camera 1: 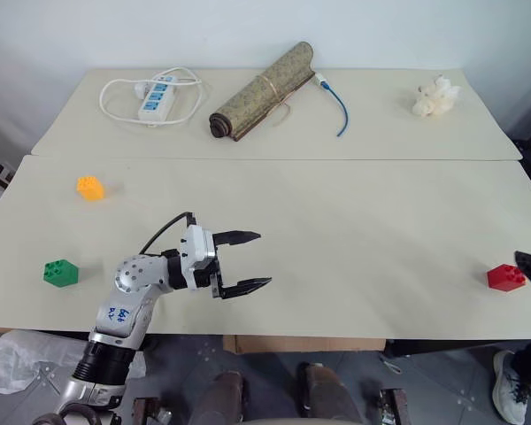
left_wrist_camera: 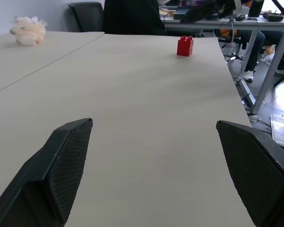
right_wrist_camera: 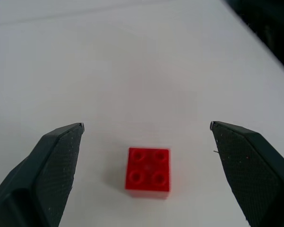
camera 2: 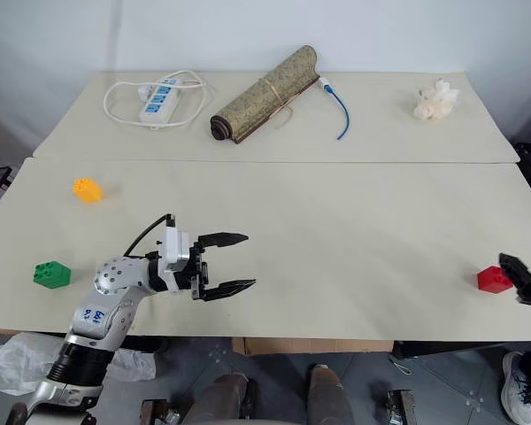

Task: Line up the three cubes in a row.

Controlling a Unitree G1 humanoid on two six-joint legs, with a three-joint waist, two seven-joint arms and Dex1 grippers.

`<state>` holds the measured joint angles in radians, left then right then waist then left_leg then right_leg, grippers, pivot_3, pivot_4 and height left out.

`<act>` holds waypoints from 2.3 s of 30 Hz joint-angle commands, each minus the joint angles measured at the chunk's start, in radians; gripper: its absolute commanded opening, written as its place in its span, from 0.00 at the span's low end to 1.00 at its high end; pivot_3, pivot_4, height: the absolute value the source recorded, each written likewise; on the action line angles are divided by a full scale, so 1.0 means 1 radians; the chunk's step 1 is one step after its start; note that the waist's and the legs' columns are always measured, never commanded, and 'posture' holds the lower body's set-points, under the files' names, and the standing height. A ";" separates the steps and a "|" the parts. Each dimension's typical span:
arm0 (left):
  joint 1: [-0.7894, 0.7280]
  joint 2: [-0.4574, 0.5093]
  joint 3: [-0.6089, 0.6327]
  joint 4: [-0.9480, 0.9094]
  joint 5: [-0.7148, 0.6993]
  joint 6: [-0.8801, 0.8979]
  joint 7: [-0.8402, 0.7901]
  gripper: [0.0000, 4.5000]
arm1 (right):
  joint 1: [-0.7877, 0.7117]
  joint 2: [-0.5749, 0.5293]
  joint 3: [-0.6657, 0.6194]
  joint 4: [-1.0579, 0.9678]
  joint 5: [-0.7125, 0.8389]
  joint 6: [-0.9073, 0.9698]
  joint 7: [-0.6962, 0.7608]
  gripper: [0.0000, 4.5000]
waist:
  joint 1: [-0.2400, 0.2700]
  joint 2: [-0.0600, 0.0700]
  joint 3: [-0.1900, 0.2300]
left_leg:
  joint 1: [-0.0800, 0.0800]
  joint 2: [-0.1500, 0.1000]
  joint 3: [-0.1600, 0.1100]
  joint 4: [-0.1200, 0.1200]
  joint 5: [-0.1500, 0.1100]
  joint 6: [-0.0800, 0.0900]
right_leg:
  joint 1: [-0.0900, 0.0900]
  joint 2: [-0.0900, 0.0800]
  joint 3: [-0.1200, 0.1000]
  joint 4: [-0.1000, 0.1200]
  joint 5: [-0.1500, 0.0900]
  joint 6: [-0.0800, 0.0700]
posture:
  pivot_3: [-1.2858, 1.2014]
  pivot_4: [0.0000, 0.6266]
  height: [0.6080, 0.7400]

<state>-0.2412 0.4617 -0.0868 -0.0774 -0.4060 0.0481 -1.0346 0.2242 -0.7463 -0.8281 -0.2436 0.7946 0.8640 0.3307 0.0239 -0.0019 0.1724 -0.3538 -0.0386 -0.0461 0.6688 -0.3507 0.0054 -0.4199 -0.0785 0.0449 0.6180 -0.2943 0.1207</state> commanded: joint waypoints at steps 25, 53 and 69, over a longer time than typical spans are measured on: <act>0.075 0.044 0.094 -0.084 0.009 -0.043 0.084 1.00 | -0.267 -0.083 0.309 0.071 -0.130 -0.129 0.351 0.34 | -0.024 0.001 0.000 | 0.001 0.001 0.002 -0.001 0.000 0.000 | 0.000 0.001 -0.002 0.000 0.000 0.000 | 0.52 0.24 1.00; 0.467 0.029 0.276 -0.368 0.007 0.000 0.351 1.00 | -1.088 0.257 1.260 0.545 -0.693 -0.612 1.012 0.41 | -0.031 -0.003 0.003 | -0.022 0.001 -0.002 0.009 0.002 -0.005 | -0.022 -0.001 -0.012 0.004 0.000 -0.001 | 0.52 0.24 1.00; 0.625 -0.134 0.460 -0.367 0.011 -0.111 0.554 1.00 | -1.009 0.307 0.986 0.607 -0.470 -0.891 1.114 0.99 | -0.029 -0.003 0.003 | -0.022 0.000 -0.001 0.011 0.001 -0.004 | -0.022 -0.001 -0.012 0.007 0.000 -0.001 | 0.52 0.24 1.00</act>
<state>0.3567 0.3537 0.3125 -0.4229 -0.3858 -0.0109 -0.5268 -0.8085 -0.4494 0.2215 0.3583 0.2358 0.0478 1.3791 -0.0047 -0.0051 0.1752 -0.3756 -0.0382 -0.0475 0.6803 -0.3498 0.0013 -0.4421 -0.0792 0.0329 0.6245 -0.2946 0.1194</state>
